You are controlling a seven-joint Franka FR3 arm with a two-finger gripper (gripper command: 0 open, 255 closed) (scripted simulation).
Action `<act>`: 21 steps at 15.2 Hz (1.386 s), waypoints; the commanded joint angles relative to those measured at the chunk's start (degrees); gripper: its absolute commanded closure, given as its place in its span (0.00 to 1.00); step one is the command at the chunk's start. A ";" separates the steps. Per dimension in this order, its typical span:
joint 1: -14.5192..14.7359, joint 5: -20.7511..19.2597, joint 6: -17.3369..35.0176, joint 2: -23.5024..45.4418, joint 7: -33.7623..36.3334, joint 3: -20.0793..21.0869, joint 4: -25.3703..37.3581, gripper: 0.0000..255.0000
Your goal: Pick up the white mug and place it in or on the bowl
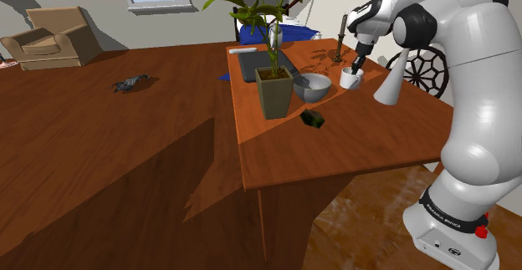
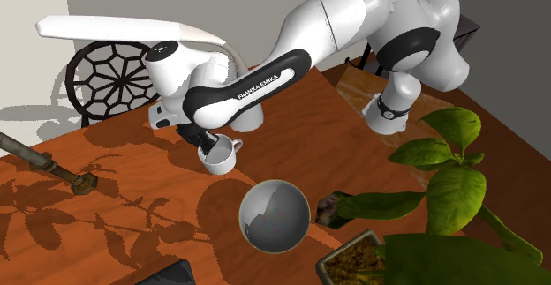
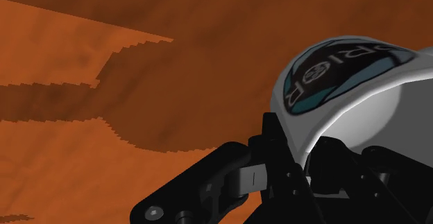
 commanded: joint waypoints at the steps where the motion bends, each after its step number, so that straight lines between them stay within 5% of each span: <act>1: -0.06 -0.32 -1.12 -0.55 0.23 -0.24 0.67 1.00; 21: -1.30 -2.54 -14.42 -3.30 3.33 -1.43 11.97 1.00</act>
